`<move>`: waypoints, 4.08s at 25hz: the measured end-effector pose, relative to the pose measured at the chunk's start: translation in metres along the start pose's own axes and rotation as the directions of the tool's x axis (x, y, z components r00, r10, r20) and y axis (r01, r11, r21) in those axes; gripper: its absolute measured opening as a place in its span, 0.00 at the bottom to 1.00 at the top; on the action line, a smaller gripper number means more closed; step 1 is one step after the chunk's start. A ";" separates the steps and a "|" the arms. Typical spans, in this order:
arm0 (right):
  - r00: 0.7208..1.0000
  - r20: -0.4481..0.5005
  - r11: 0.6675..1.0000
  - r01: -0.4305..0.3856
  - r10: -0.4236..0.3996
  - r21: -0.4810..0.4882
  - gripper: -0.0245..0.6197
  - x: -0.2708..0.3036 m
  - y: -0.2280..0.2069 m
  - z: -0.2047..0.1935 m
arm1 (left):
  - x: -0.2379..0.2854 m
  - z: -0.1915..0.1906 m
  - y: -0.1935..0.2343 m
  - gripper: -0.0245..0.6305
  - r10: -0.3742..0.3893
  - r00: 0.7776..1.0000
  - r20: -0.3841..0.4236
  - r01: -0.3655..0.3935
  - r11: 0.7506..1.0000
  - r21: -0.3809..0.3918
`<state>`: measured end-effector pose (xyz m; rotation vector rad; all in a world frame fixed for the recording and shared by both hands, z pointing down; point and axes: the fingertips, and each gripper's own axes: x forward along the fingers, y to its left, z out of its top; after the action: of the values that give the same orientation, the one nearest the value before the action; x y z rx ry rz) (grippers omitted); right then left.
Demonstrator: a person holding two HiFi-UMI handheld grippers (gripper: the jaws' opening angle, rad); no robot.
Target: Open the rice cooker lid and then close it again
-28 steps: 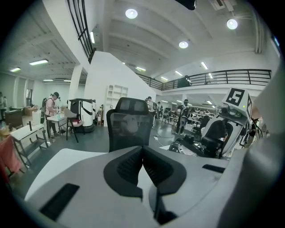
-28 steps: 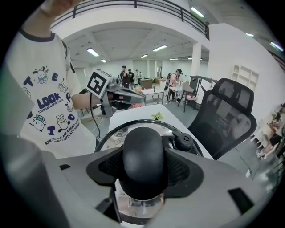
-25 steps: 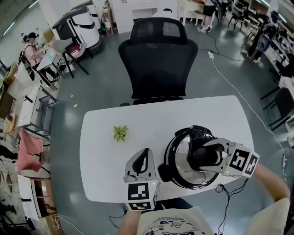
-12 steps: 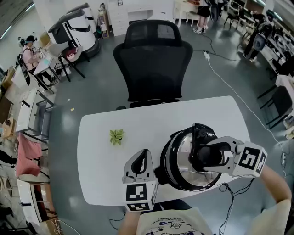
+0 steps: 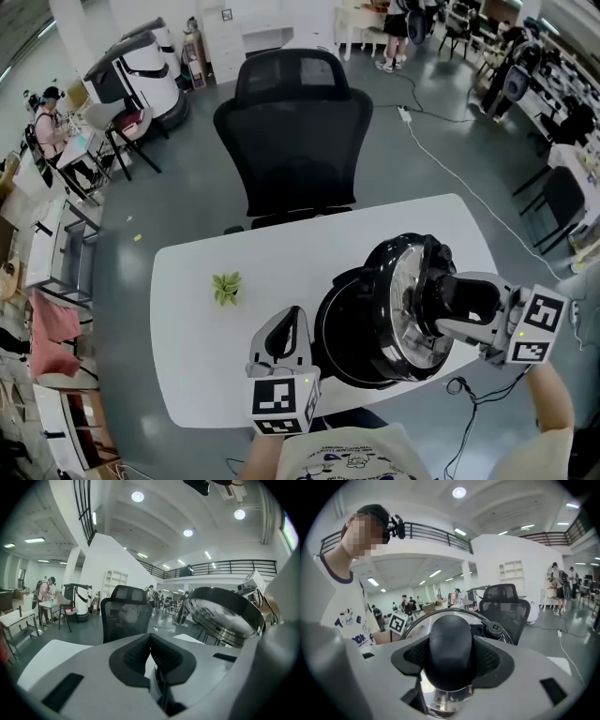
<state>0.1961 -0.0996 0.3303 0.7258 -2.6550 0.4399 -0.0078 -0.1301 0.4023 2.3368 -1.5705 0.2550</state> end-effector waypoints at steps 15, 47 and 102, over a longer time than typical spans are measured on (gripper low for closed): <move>0.909 0.297 0.943 0.220 -0.292 0.250 0.50 -0.115 -0.020 0.012 | 0.008 0.023 -0.062 0.06 -0.149 0.988 0.043 0.148 0.988 0.042; 0.999 0.033 0.996 0.021 -0.024 0.087 0.49 -0.003 0.016 0.011 | -0.043 0.015 -0.002 0.06 0.027 0.998 0.056 -0.025 0.999 -0.033; 0.863 -0.502 0.895 -0.268 0.058 -0.358 0.49 0.101 0.044 -0.075 | -0.046 -0.020 0.031 0.06 0.098 0.995 -0.013 -0.099 0.991 -0.084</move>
<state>0.1096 -0.0784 0.4295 0.2094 -2.2222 0.0631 -0.0536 -0.0937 0.4111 2.1947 -1.6620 0.2161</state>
